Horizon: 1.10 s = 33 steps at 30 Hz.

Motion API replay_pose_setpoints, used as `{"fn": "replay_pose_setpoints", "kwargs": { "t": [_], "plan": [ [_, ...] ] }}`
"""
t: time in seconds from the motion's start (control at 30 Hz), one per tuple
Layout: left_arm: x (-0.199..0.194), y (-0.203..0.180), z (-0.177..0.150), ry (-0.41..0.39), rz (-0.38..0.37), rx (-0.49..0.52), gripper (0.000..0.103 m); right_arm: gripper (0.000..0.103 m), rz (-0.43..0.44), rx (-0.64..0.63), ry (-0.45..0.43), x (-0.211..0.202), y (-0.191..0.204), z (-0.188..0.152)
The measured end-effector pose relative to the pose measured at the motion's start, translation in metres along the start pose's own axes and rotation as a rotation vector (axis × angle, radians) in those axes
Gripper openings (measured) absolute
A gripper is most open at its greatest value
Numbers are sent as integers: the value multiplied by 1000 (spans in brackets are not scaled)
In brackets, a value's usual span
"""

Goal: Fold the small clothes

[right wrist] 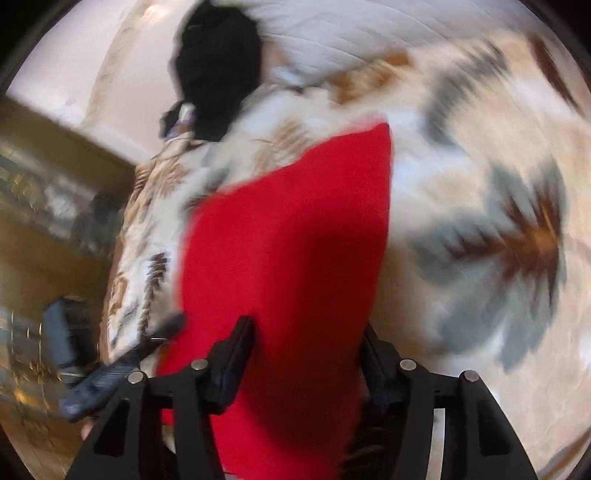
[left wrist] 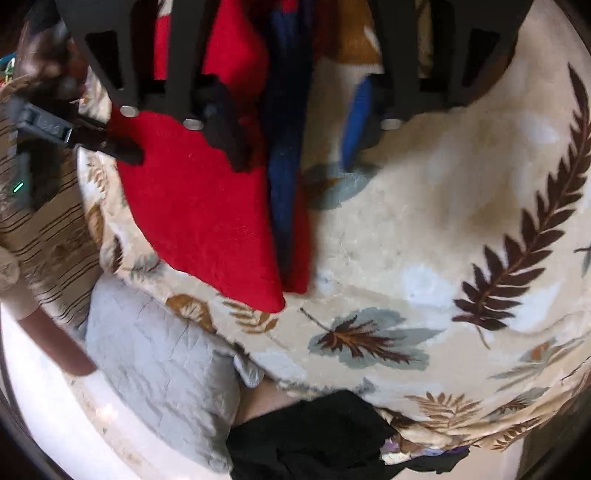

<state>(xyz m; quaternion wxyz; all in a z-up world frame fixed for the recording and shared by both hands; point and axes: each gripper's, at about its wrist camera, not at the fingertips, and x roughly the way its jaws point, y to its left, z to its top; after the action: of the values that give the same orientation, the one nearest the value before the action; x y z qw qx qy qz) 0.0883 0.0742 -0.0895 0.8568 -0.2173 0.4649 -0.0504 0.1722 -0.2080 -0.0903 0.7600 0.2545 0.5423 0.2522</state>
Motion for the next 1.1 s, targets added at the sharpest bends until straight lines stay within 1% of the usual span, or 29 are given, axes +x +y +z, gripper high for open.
{"fn": "replay_pose_setpoints", "kwargs": {
  "t": [0.03,0.07,0.1,0.13,0.2,0.23,0.27,0.3,0.33,0.37,0.4,0.47,0.53,0.57,0.6,0.63,0.67,0.7,0.73,0.77,0.8,0.83,0.87,0.9,0.97,1.03,1.07,1.1],
  "plan": [
    [-7,-1,-1,-18,3,11,63,66,27,19,-12,-3,-4,-3],
    [-12,-1,-3,-38,-1,29,67,67,43,21,-29,-5,-5,-6],
    [-13,-2,-3,-47,-6,47,73,67,60,8,-39,-5,-3,-7],
    [-9,-3,-4,-36,-12,58,78,67,68,-2,-32,0,-1,-6],
    [13,-8,-8,47,-18,85,78,68,37,-29,10,16,5,-4],
    [26,-11,-11,93,-16,103,65,65,10,-61,26,23,10,-4],
    [34,-13,-13,98,-52,117,42,56,-11,-81,26,25,14,-3],
    [31,-15,-13,98,-82,110,38,52,-35,-111,22,22,21,-1],
    [25,-19,-11,83,-74,110,32,47,-53,-157,11,15,31,1],
    [18,-24,-9,55,-70,130,31,44,-61,-188,1,9,39,4],
    [10,-31,-7,17,-73,156,30,44,-74,-224,-22,-1,49,7],
    [1,-39,2,-28,-92,158,30,44,-82,-255,-70,-19,60,16],
    [0,-50,12,-57,-114,166,30,44,-85,-263,-111,-32,62,28],
    [4,-54,15,-62,-106,176,31,44,-83,-254,-119,-34,58,33],
    [17,-58,18,-45,-88,174,32,45,-81,-230,-111,-29,48,38],
    [32,-58,20,-8,-67,167,38,50,-90,-185,-83,-17,33,42],
    [59,-55,21,75,-10,160,43,55,-117,-139,-70,-10,20,44],
    [72,-49,19,109,8,146,52,57,-186,-71,-58,-1,0,43],
    [72,-43,18,86,-16,123,61,60,-174,-34,-69,-1,-13,38],
    [66,-41,17,74,-10,128,61,61,-129,-22,-94,-7,-15,33],
    [59,-41,17,65,1,138,61,61,-122,-30,-121,-16,-12,27],
    [51,-42,16,44,11,148,61,61,-152,-58,-162,-27,-5,23],
    [42,-43,14,27,16,160,61,61,-163,-76,-188,-33,2,20],
    [32,-45,11,4,19,172,61,61,-151,-92,-219,-43,12,17],
    [17,-47,7,-40,26,179,60,61,-97,-119,-254,-56,29,13],
    [14,-50,-3,-54,23,196,60,62,-53,-160,-262,-62,45,8],
    [20,-50,-10,-34,69,219,60,69,-30,-175,-247,-57,51,5],
    [33,-47,-12,2,116,226,58,73,-16,-171,-205,-43,53,3]
  ]
}}
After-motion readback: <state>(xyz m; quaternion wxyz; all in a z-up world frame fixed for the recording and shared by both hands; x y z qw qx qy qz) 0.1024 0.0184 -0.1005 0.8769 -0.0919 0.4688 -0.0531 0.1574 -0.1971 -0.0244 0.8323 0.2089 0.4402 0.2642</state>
